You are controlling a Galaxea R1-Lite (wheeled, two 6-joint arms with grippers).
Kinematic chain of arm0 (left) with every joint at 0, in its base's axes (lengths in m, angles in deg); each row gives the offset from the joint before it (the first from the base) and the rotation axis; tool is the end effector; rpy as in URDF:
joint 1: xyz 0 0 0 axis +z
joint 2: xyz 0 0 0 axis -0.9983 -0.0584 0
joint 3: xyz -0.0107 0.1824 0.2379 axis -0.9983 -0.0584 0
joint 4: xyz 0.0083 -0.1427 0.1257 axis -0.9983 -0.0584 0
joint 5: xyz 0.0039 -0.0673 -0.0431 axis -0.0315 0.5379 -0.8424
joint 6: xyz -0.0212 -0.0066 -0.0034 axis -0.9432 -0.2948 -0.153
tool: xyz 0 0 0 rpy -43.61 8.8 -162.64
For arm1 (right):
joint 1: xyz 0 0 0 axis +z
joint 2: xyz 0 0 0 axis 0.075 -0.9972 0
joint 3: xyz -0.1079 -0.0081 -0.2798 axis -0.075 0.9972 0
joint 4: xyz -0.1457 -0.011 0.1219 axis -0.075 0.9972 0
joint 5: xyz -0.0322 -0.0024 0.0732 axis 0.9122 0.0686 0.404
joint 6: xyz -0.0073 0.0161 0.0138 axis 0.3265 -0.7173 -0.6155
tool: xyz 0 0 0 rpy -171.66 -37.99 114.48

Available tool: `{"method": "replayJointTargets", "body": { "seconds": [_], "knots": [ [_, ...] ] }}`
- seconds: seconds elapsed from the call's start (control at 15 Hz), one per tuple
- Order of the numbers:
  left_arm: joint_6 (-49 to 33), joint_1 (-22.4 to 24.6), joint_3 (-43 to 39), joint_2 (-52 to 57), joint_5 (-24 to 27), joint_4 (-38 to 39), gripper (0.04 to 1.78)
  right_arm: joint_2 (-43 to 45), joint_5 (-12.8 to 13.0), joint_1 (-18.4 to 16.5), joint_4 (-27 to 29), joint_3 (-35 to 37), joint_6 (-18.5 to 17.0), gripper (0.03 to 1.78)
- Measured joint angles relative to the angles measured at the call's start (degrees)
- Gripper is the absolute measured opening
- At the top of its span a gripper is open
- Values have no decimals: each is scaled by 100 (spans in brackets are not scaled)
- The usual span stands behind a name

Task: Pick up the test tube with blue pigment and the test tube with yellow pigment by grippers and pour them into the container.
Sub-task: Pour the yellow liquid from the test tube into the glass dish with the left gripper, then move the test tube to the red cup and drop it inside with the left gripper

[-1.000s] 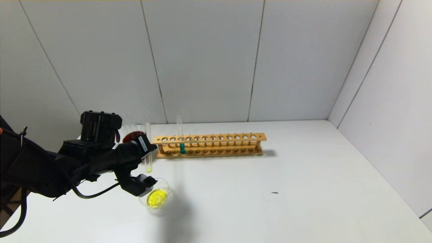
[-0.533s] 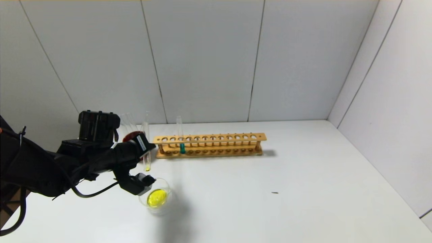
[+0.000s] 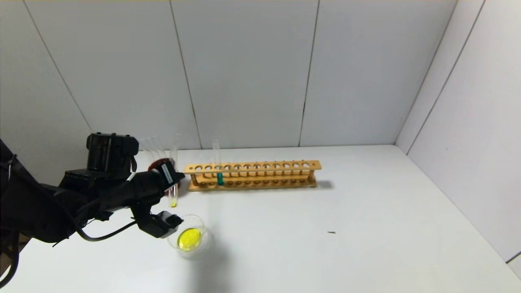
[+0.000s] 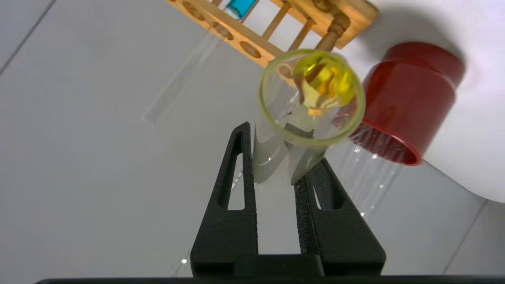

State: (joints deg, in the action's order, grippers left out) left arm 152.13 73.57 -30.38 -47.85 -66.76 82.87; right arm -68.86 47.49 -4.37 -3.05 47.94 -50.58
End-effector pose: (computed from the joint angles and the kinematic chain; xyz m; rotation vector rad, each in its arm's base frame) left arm 0.2880 -0.0698 0.1329 2.3801 -0.1966 -0.7482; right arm -0.0229 0.0001 0.0756 -0.0042 -0.0013 0.0026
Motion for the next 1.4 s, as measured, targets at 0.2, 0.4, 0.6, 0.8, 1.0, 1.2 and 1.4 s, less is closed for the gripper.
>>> {"method": "replayJointTargets", "body": {
  "seconds": [0.2, 0.4, 0.6, 0.8, 1.0, 1.2, 1.4],
  "knots": [
    [-1052, 51, -138, 162, -112, 313, 32, 0, -2, 0, 0, 0, 0, 175],
    [-3268, 29, -394, 260, -562, 1223, 32, 0, -2, -2, 0, 0, 0, 175],
    [-6064, -266, -383, 293, -1768, 2221, 32, 0, -2, -2, 0, 0, 0, 175],
    [-8931, -491, 334, 227, -2589, 1950, 32, 0, -2, -2, 2, 0, -2, 175],
    [-11324, -138, 879, 184, -2193, 1226, 32, 0, 0, 0, 0, 0, -2, 175],
    [-12453, 636, 1003, 33, -1147, 1165, 32, 0, 0, -2, 0, 0, -2, 175],
    [-12792, 923, 1025, -188, -957, 1148, 32, 0, -2, -2, 0, 0, -2, 175]
  ]
}}
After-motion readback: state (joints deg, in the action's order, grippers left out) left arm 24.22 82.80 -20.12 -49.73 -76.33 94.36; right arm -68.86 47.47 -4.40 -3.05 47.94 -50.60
